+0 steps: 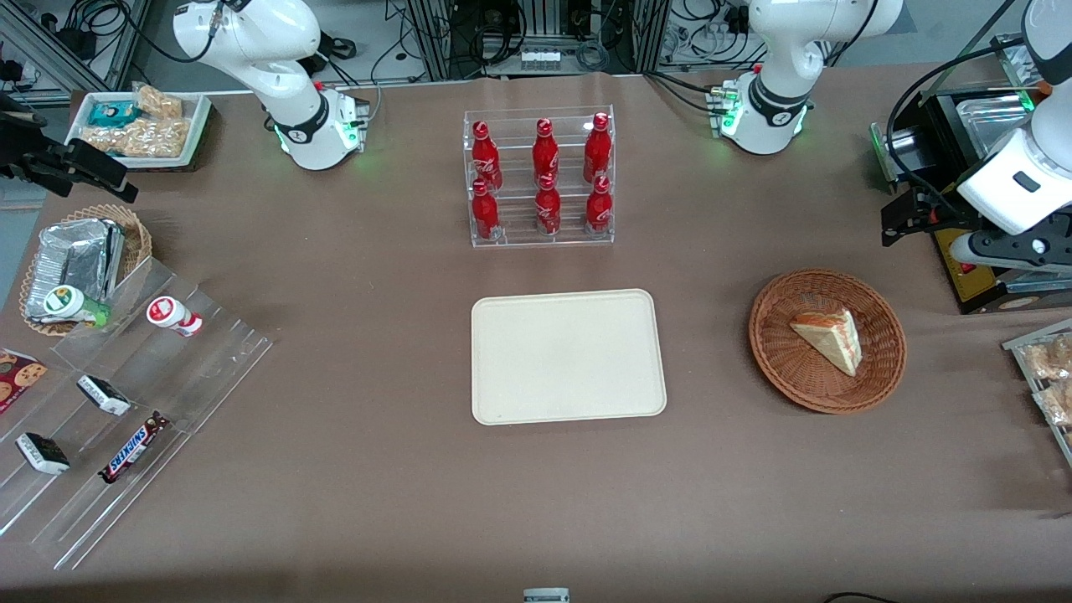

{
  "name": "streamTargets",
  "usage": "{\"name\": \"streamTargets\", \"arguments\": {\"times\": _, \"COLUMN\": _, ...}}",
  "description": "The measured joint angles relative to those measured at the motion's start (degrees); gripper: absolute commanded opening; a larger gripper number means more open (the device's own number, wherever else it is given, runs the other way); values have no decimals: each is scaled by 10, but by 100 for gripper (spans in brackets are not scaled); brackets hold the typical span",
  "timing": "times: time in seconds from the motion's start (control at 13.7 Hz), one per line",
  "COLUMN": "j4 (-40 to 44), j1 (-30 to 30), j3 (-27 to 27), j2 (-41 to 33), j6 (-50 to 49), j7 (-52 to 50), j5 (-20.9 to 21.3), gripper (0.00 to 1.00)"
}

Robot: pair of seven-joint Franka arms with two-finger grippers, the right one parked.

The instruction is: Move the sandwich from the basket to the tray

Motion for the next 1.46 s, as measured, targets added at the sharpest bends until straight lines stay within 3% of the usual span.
{"name": "streamTargets", "arguments": {"times": 1.02, "j4": -3, "j1": 0, "j3": 1, "j2": 4, "j6": -1, "j7": -1, "j5": -3, "gripper": 100}}
{"name": "streamTargets", "arguments": {"times": 1.46, "j4": -52, "j1": 11, "j3": 12, "j2": 45, "j6": 20, "j7": -3, "j5": -3, "gripper": 100}}
